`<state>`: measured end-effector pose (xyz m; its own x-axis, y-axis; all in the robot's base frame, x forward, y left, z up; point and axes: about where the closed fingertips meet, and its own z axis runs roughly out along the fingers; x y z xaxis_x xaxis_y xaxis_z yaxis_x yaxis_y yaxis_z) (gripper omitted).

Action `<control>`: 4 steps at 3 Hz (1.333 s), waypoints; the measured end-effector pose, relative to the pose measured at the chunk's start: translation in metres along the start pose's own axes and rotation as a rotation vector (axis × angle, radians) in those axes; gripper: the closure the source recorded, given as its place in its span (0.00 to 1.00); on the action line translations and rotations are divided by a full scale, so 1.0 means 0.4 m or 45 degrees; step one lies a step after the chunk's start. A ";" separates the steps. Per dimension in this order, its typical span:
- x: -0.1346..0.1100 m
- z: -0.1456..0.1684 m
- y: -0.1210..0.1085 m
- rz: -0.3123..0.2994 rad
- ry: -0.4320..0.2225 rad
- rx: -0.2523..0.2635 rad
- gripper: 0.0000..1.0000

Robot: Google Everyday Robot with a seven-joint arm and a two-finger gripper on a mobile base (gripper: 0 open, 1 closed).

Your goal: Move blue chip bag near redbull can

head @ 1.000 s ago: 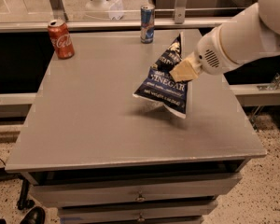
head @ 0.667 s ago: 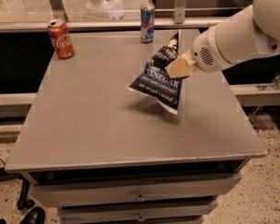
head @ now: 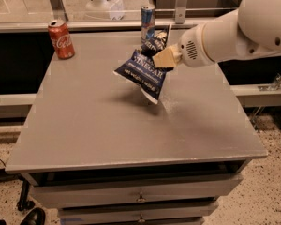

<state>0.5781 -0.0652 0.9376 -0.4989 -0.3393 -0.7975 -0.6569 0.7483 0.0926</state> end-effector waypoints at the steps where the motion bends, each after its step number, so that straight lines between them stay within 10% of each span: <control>1: -0.061 0.074 0.036 0.032 -0.082 -0.079 1.00; 2: -0.097 0.152 0.029 0.046 -0.112 -0.093 1.00; 4: -0.115 0.253 -0.197 0.097 -0.120 0.051 1.00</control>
Offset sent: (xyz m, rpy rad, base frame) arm 0.0877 0.0754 -0.0224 0.1121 -0.0311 0.0179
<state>0.7099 -0.0510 0.9067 -0.4896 -0.2270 -0.8419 -0.5952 0.7926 0.1325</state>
